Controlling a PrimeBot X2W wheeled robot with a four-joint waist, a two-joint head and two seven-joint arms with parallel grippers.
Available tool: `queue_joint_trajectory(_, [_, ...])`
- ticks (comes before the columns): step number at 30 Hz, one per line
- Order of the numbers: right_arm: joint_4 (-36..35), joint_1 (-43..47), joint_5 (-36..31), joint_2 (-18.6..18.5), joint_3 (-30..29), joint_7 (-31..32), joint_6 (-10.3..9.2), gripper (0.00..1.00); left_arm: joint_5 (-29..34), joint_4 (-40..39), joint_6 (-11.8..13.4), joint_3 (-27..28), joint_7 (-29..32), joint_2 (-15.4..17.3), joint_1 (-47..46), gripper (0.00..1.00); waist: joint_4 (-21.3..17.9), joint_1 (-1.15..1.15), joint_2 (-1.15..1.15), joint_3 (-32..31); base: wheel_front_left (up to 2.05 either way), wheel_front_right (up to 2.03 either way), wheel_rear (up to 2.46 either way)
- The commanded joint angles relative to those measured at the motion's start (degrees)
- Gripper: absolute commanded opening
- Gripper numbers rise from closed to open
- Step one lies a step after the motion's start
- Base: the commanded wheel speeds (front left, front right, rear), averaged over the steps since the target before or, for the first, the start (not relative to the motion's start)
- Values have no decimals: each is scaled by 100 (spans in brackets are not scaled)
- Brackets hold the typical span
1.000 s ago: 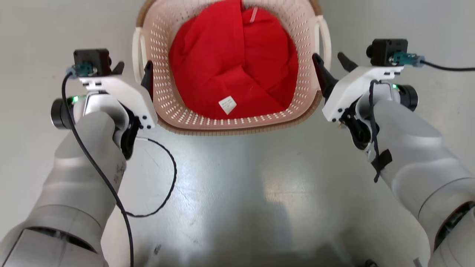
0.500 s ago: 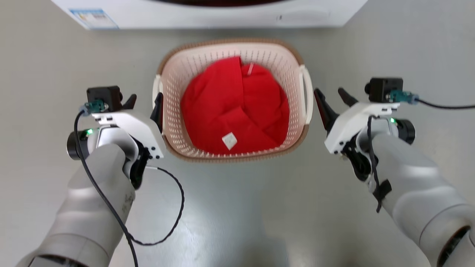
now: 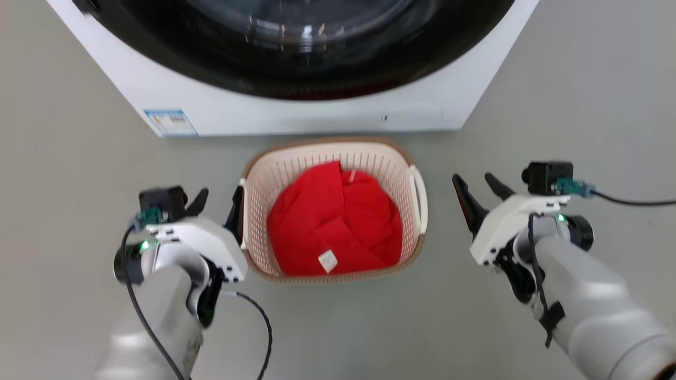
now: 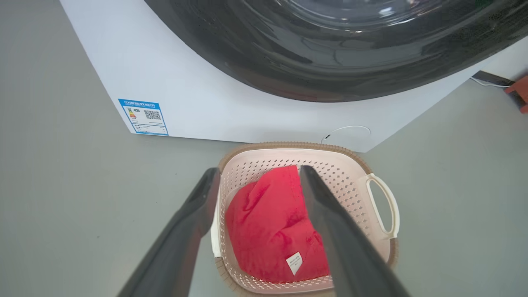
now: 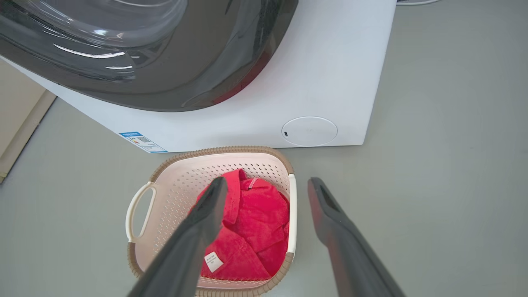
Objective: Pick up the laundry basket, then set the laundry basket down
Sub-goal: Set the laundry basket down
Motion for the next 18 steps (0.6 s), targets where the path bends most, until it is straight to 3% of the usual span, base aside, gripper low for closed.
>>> queue_joint_trajectory(1, [-142,310,-164,-43,-118,-83,41,100,94,-228,45,230,-61,169,144,100,-5,0,0,-323,0,0,0])
queue_joint_trajectory(18, [-1513,2024,-2157,-182,-2342,-84,41,100,573,-1462,165,907,-61,83,1426,100,14,0,0,-1297,0,0,0])
